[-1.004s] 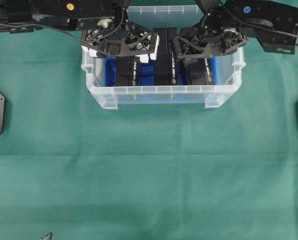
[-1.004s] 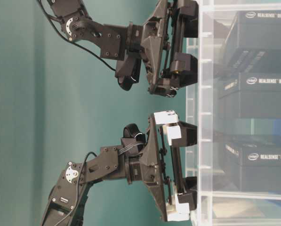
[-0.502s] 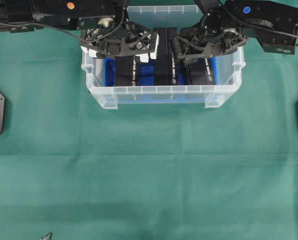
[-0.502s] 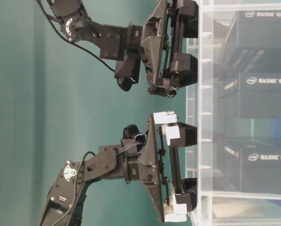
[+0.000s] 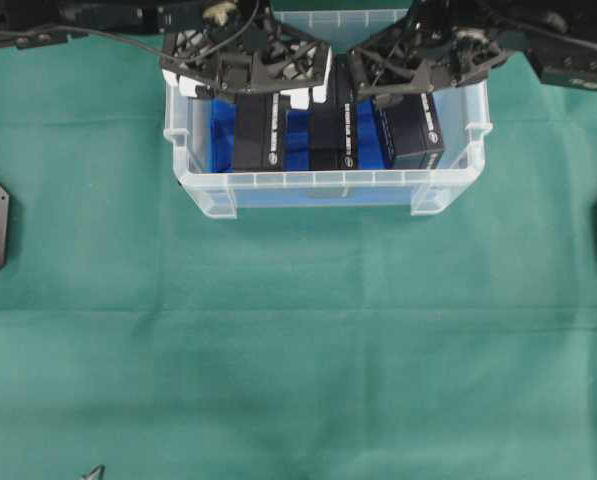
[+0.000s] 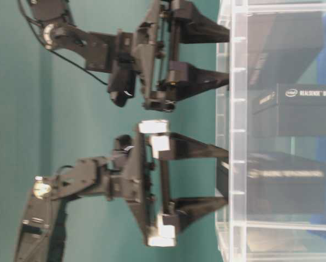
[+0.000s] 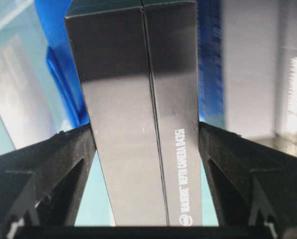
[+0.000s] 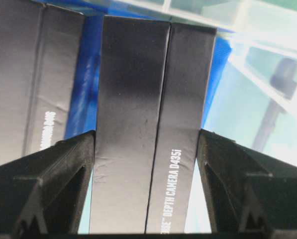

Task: Take the box out of the case with both arms.
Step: 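Lift both held boxes straight up out of the bin, then carry both boxes forward and lower them onto the cloth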

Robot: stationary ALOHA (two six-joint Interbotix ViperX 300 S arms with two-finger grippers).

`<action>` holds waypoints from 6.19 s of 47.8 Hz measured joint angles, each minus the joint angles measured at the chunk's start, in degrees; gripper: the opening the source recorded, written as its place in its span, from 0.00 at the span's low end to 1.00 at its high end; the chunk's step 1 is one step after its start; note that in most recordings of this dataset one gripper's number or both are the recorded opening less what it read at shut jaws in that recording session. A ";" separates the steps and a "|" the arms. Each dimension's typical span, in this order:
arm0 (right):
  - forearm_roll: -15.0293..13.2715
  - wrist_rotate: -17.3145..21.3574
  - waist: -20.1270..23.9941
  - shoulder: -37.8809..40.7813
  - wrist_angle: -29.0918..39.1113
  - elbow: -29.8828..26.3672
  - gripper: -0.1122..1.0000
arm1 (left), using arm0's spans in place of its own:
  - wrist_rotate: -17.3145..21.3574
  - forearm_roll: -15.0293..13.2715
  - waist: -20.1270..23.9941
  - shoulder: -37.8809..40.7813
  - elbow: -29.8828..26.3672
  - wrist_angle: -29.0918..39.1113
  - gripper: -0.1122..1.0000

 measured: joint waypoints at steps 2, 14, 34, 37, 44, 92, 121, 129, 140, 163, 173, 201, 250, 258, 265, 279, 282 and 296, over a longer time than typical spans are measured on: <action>-0.26 0.00 0.00 -0.35 0.62 -0.62 0.69 | -0.18 0.00 -0.09 0.00 -1.41 1.05 0.68; -1.85 -0.18 0.00 -3.34 4.83 -5.54 0.69 | -0.35 0.09 -0.26 -0.09 -9.14 6.94 0.68; -3.08 -1.14 -0.18 -3.69 13.45 -17.93 0.69 | -0.44 0.26 -0.62 -0.09 -22.50 17.93 0.68; -3.43 -1.58 -0.18 -3.69 14.77 -19.42 0.69 | -0.53 0.26 -0.62 -0.09 -24.35 19.25 0.68; -3.52 -2.46 -0.35 -3.69 17.23 -23.12 0.69 | -0.53 0.35 -0.88 -0.09 -28.30 22.85 0.68; -4.48 -3.25 0.97 -3.69 21.88 -30.06 0.69 | -0.26 0.53 -1.32 2.81 -40.52 31.55 0.68; -4.48 -3.34 1.14 -3.69 21.97 -30.06 0.69 | -0.26 0.62 -1.32 2.72 -40.52 31.55 0.68; -4.48 -3.34 1.23 -3.69 21.97 -30.06 0.69 | -0.26 0.62 -1.32 2.72 -40.52 31.55 0.68; -4.48 -3.34 1.23 -3.69 21.97 -30.06 0.69 | -0.26 0.62 -1.41 2.72 -40.52 31.64 0.68; -4.48 -3.34 1.23 -3.69 22.06 -29.97 0.69 | 0.18 0.62 -1.49 2.81 -40.52 31.64 0.68; -4.48 -3.16 1.41 -3.69 23.64 -29.97 0.69 | 1.05 0.62 -1.76 2.81 -40.52 31.90 0.68; -4.66 4.75 14.85 -3.69 31.46 -30.06 0.69 | -10.20 1.05 -12.74 2.81 -39.73 32.61 0.68; -8.53 31.20 40.61 -0.79 35.86 -32.61 0.69 | -28.83 1.67 -32.78 3.16 -38.85 32.78 0.68; -8.53 31.11 40.61 -0.18 37.00 -33.31 0.69 | -28.74 1.67 -32.87 3.16 -38.76 32.78 0.68; -8.53 31.20 40.61 -0.18 37.79 -33.40 0.69 | -28.74 1.67 -32.87 3.16 -38.58 32.78 0.68; -8.61 30.85 40.61 -0.18 37.97 -33.40 0.69 | -28.83 1.67 -32.87 3.16 -38.50 32.78 0.68; -8.61 30.76 40.61 -0.18 37.97 -33.40 0.69 | -28.83 1.67 -32.87 3.16 -38.50 32.78 0.68; -8.61 30.76 40.61 -0.18 38.06 -33.40 0.69 | -28.83 1.85 -32.87 3.16 -38.41 32.78 0.68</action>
